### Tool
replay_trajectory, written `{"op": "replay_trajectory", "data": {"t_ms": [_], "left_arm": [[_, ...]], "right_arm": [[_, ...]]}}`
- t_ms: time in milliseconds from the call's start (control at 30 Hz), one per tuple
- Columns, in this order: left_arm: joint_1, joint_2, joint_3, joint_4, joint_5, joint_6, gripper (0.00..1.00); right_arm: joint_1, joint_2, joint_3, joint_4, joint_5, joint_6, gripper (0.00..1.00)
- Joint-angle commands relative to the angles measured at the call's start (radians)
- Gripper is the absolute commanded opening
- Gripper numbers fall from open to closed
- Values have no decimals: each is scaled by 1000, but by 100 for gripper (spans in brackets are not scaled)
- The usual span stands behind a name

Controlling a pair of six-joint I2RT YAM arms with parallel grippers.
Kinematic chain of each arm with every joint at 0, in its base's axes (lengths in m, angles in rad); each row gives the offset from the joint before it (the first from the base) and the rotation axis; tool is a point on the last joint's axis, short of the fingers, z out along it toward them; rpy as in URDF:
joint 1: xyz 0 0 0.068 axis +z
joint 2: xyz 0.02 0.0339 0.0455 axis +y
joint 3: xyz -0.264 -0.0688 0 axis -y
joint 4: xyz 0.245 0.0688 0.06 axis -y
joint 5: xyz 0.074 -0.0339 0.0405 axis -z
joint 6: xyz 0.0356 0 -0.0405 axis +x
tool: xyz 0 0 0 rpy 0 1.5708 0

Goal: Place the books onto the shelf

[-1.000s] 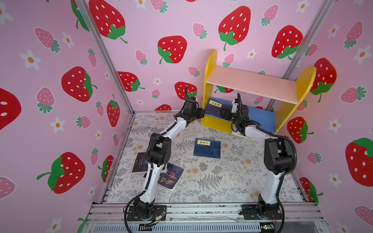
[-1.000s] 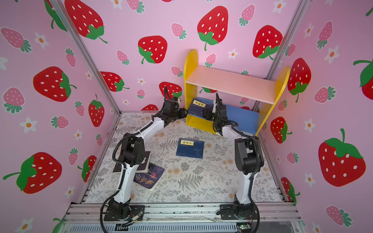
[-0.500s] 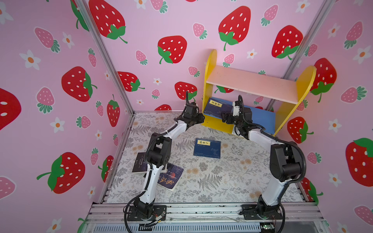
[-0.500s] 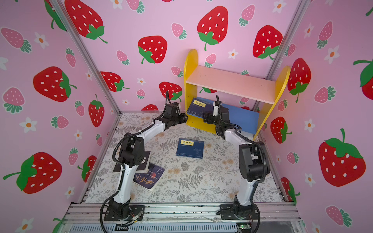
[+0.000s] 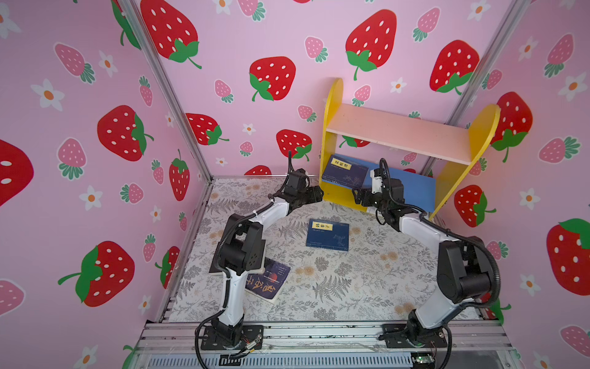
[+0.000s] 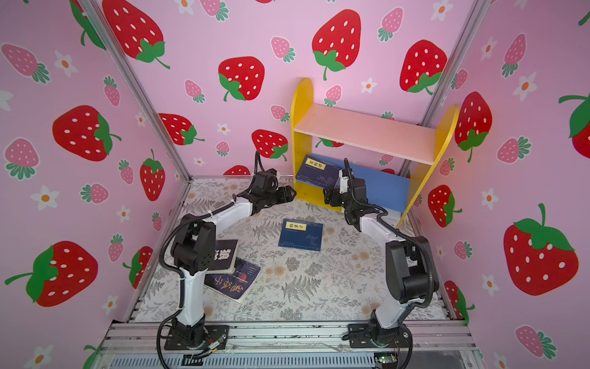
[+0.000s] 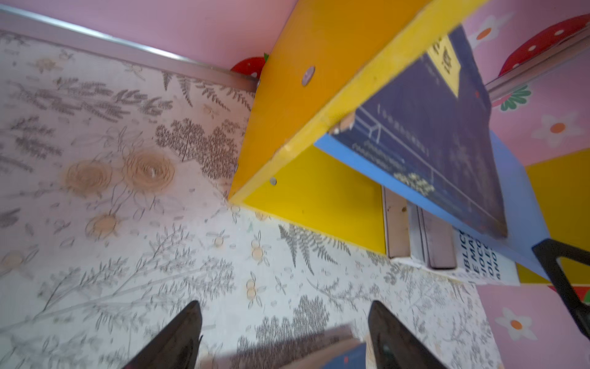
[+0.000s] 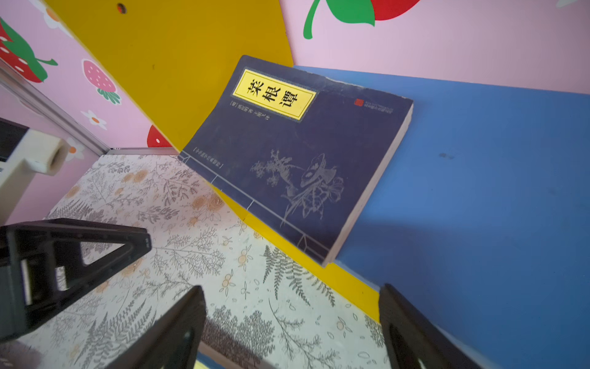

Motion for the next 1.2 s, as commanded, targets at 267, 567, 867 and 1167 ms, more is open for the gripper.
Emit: {"op": "replay_trajectory", "data": {"t_ms": [267,567,867,1167], "left_arm": [[-5,-242,-424,143,117,-54,97],[-18,-143,-423,187,134,-55,97],[-20,-22,-358,246,185,-111,93],[-21,-6,-347,323,267,-171,74]], "right_arm": [[112,-219,-340,-17,42,208,80],[201,-144,-440,46,89,337,67],[221,-2,-420,46,102,350,52],[278,173,-390,96,80,381,34]]}}
